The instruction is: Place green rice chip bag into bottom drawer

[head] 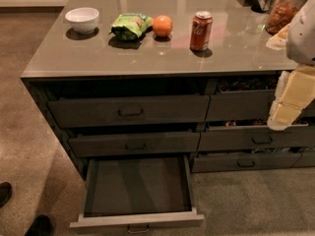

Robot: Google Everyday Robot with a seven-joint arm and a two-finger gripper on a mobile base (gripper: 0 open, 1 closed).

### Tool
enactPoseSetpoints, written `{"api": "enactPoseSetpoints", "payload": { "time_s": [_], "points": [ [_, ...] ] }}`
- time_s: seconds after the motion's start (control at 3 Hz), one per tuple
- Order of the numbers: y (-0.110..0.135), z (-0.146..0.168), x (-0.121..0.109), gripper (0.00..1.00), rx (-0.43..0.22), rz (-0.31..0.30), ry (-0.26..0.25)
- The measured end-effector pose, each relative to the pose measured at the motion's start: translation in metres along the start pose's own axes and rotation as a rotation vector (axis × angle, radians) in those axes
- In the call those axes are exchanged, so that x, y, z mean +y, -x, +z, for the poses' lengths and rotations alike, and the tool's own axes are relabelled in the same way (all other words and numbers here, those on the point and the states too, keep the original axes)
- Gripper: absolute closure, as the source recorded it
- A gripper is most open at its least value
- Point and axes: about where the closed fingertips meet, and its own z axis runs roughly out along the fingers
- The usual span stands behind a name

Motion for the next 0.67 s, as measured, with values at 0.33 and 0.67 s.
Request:
{"api": "enactPoseSetpoints", "payload": {
  "time_s": [0.33,0.67],
  "points": [
    [0.001,0.000,-0.001,0.00,-0.004,0.001,-0.001],
    [0.031,0.009,-0.018,0.00,-0.121,0.039,-0.016]
  ]
}}
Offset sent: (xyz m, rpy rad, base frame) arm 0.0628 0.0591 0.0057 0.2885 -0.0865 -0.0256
